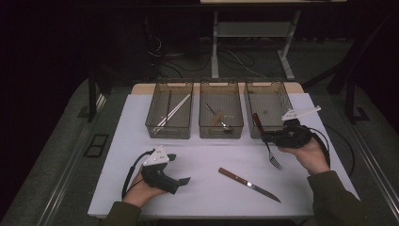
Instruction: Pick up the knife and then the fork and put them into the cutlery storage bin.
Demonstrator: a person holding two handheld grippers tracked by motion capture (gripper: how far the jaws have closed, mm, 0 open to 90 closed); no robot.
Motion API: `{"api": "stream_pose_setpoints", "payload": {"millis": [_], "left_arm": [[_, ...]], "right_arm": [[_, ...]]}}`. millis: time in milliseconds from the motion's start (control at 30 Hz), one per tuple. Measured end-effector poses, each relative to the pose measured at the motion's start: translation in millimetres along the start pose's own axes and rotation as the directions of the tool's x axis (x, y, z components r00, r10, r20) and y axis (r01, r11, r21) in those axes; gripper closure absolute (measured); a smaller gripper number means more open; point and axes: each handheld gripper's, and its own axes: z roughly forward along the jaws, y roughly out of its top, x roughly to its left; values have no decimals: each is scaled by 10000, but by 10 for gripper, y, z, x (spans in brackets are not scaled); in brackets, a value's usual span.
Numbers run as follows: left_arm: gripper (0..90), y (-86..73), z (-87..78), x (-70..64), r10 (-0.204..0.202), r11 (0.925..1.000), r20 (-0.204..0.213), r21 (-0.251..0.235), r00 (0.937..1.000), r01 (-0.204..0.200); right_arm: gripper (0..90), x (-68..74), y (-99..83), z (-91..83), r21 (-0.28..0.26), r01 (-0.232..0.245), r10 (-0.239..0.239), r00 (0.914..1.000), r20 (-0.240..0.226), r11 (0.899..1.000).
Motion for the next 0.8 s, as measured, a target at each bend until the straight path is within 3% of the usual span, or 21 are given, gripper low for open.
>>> {"api": "stream_pose_setpoints", "payload": {"millis": [400, 800], "left_arm": [[0, -4, 8, 4, 39, 10000, 19, 41, 10000, -39], [0, 0, 12, -3, 48, 10000, 68, 24, 10000, -48]], "right_arm": [[769, -103, 148, -122, -748, -357, 379, 9989, 282, 9966], [768, -225, 446, -196, -877, -365, 443, 9951, 883, 9955]]}}
